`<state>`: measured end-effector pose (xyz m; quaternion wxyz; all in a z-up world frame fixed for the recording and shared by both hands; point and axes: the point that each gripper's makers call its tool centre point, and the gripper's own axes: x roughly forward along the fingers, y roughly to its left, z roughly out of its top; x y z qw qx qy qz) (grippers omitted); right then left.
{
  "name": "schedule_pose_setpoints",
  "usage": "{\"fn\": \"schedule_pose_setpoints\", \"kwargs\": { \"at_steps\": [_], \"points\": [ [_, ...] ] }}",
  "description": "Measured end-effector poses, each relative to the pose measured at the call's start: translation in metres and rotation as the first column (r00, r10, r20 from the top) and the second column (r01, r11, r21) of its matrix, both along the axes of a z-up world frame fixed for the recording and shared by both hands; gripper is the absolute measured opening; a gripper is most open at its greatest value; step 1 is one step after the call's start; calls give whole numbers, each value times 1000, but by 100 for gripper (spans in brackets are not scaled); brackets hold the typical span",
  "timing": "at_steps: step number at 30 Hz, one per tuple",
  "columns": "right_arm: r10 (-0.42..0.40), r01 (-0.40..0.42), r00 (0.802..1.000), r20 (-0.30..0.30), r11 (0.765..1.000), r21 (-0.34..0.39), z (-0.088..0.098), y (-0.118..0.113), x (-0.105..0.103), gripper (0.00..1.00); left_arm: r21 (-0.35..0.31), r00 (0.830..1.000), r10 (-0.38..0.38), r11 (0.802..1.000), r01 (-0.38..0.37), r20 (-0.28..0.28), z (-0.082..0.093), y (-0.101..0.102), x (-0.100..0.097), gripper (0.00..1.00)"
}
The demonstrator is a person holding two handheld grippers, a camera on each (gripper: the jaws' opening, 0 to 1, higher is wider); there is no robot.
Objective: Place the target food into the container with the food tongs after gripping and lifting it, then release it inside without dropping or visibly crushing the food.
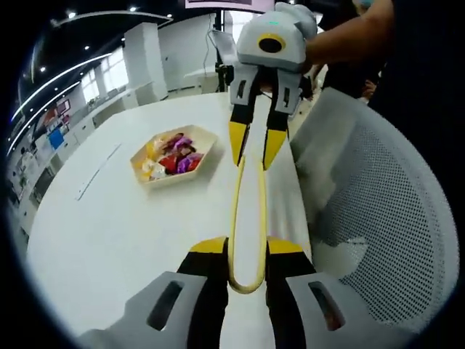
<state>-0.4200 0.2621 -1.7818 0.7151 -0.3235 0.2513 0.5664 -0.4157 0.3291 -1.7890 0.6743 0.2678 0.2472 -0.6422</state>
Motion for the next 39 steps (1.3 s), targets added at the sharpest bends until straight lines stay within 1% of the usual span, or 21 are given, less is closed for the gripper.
{"fn": "schedule_pose_setpoints", "kwargs": {
  "at_steps": [2, 3, 7, 13, 21, 23, 28, 31, 32, 37, 39],
  "points": [
    [-1, 0, 1000, -10, 1000, -9, -5, 0, 1, 14, 23, 1000, 6, 1000, -6, -12, -8, 1, 0, 14],
    [0, 0, 1000, -12, 1000, -14, -8, 0, 2, 14, 38, 1000, 11, 999, -10, -8, -13, 2, 2, 14],
    [-2, 1, 1000, -22, 1000, -30, -19, 0, 5, 15, 71, 1000, 14, 997, -13, -14, -20, 2, 4, 14],
    [-6, 4, 999, -54, 999, -42, -36, 0, 8, 16, 126, 999, 11, 992, -7, -38, -37, 4, 8, 15],
    [-12, 7, 997, -71, 998, -63, -53, -3, 12, 17, 187, 999, 13, 982, -5, -45, -55, 3, 11, 15],
    [-12, 7, 997, -73, 998, -68, -57, -4, 12, 17, 193, 998, 19, 981, -8, -55, -58, 3, 11, 15],
    [-19, 14, 997, -68, 998, -64, -57, -4, 14, 18, 214, 1000, 11, 977, -5, -24, -60, 4, 16, 15],
    [-19, 14, 997, -73, 998, -64, -59, -4, 14, 17, 224, 1000, 8, 975, -2, -26, -61, 4, 16, 15],
    [-19, 14, 997, -75, 998, -65, -61, -4, 14, 17, 226, 1000, 2, 974, 2, -18, -62, 4, 16, 15],
    [-18, 13, 996, -84, 998, -62, -65, -2, 14, 17, 260, 1000, 11, 965, -6, -16, -67, 7, 16, 15],
    [-12, 6, 997, -82, 998, -70, -67, -2, 14, 17, 257, 1000, 19, 966, -15, -14, -67, 7, 17, 16]
  ]
}}
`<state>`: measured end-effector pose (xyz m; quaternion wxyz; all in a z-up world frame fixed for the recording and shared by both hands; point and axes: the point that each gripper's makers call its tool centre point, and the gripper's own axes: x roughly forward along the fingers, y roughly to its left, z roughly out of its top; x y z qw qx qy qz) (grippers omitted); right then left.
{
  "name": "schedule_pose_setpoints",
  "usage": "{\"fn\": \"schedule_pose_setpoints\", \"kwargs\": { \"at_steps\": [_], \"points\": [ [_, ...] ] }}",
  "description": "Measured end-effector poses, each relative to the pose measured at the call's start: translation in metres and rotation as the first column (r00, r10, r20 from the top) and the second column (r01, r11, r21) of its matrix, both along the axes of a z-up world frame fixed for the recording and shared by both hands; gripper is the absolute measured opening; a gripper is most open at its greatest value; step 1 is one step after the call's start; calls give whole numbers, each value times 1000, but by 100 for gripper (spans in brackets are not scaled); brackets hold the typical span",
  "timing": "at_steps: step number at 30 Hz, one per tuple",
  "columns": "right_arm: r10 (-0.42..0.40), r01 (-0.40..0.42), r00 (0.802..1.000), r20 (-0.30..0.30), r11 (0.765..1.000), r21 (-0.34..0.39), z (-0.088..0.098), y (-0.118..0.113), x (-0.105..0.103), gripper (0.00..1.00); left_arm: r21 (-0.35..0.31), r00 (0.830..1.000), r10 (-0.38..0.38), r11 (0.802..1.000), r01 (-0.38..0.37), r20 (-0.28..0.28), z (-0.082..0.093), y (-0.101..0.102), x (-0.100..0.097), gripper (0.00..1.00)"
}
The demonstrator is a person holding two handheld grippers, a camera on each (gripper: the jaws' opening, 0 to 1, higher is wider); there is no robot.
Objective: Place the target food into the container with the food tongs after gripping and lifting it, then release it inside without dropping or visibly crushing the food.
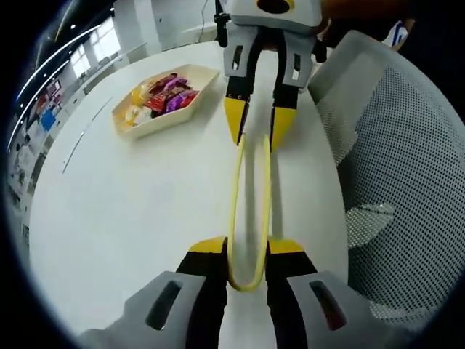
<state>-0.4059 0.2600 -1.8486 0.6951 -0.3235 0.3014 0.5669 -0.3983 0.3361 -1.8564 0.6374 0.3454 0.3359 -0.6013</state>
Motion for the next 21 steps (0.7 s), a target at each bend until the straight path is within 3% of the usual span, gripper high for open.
{"fn": "schedule_pose_setpoints", "kwargs": {
  "at_steps": [11, 16, 17, 19, 21],
  "points": [
    [0, 0, 1000, -23, 1000, -1, -5, -1, 2, 18, -1, 997, 72, 997, -72, -37, -2, 14, 0, 18],
    [-1, 1, 1000, -23, 1000, 4, -4, 0, 0, 22, -19, 994, 103, 994, -104, -25, -2, 20, 4, 41],
    [18, -18, 1000, 5, 1000, -4, -5, -1, 0, 24, -25, 993, 118, 993, -119, -20, -1, 22, 6, 45],
    [-9, 9, 1000, 22, 1000, 3, -3, -1, 4, 29, -45, 988, 155, 987, -156, -19, 1, 24, 8, 52],
    [-60, 60, 998, -5, 998, 7, -4, -5, 7, 30, -101, 976, 216, 971, -218, -28, 8, 24, 12, 61]
  ]
}}
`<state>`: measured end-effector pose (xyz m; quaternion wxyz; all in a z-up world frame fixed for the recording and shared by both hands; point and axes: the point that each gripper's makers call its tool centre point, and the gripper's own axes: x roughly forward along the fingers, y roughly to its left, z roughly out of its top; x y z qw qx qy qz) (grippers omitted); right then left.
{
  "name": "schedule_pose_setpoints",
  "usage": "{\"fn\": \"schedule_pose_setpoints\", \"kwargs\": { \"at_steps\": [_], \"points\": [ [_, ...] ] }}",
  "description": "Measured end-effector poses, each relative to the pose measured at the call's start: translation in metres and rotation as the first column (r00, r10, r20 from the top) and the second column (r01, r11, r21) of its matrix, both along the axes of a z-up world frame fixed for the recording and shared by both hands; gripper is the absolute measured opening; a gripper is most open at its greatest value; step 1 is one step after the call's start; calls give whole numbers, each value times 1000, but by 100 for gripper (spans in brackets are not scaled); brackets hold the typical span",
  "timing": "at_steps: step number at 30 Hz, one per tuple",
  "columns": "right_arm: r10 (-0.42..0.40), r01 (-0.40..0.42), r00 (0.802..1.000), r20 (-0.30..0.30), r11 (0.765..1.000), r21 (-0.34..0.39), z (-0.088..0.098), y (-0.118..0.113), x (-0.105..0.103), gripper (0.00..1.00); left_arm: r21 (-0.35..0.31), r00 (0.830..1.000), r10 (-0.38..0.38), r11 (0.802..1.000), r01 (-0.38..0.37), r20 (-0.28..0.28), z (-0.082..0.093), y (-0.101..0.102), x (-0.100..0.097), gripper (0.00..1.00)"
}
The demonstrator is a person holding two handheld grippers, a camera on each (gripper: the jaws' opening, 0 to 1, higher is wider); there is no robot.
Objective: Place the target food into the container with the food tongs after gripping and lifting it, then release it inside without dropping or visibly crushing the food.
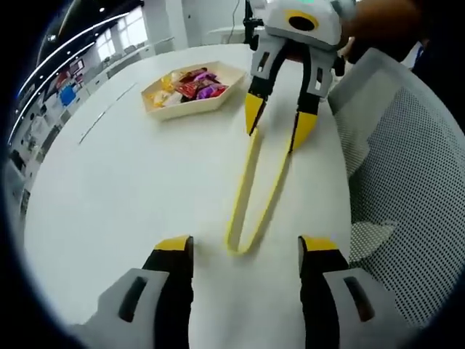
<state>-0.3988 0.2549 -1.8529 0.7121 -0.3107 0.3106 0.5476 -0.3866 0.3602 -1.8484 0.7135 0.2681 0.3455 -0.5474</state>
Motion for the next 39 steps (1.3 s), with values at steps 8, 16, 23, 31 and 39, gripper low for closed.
{"fn": "schedule_pose_setpoints", "kwargs": {
  "at_steps": [8, 16, 23, 31, 39],
  "points": [
    [-121, 121, 993, -5, 988, 97, 22, -4, 12, 53, -159, 982, 182, 972, -173, 41, 31, 16, 22, 98],
    [-289, 275, 957, 33, 936, 221, 72, -38, 31, 71, -281, 967, 251, 932, -229, 47, 66, 43, 32, 99],
    [-421, 402, 907, 16, 876, 267, 86, -90, 27, 83, -396, 926, 378, 853, -339, 21, 90, 74, 42, 95],
    [-542, 517, 840, -4, 799, 306, 86, -139, 13, 99, -431, 890, 451, 816, -384, 63, 107, 116, 44, 100],
    [-630, 592, 777, 2, 731, 339, 88, -177, -2, 99, -398, 862, 498, 813, -425, 97, 94, 154, 31, 100]
  ]
}}
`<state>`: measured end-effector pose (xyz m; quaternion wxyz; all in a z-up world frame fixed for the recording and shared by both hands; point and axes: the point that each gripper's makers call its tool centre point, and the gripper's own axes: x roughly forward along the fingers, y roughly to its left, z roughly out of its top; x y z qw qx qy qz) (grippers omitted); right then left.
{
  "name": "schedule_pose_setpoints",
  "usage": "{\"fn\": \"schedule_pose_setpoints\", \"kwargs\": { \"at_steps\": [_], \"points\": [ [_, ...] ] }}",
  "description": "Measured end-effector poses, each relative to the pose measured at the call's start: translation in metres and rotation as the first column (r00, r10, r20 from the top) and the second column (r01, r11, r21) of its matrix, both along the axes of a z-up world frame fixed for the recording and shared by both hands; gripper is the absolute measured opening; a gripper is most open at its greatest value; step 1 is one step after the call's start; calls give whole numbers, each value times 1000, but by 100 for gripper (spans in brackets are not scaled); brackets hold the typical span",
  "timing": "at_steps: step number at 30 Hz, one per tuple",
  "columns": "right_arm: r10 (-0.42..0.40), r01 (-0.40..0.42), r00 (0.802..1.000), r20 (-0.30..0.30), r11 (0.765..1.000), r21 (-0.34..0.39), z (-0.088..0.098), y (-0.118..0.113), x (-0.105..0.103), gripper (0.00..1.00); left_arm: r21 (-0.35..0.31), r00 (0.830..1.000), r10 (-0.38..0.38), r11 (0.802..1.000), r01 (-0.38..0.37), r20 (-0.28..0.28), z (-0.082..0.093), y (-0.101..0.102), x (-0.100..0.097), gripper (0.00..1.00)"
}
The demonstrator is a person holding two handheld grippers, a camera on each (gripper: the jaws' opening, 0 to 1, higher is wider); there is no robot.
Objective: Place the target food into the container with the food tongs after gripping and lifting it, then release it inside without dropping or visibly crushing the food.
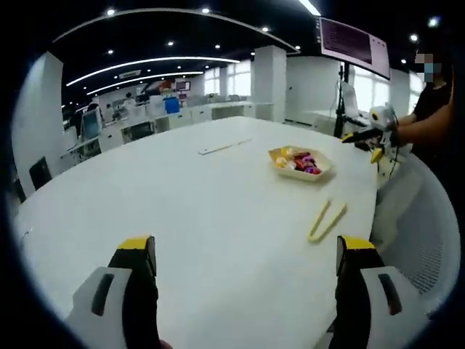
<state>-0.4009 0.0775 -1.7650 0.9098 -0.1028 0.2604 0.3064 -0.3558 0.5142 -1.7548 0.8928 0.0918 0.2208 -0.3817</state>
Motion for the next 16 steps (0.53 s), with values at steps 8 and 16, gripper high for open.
{"fn": "schedule_pose_setpoints", "kwargs": {
  "at_steps": [8, 16],
  "points": [
    [-72, 71, 993, 90, 997, 20, 13, -29, -7, 100, -12, 1000, 27, 1000, -27, -8, 7, 11, -20, 100],
    [-77, 75, 992, 97, 997, 29, 16, -34, -13, 100, 0, 999, 42, 999, -42, 1, 12, 15, -23, 100]
  ]
}}
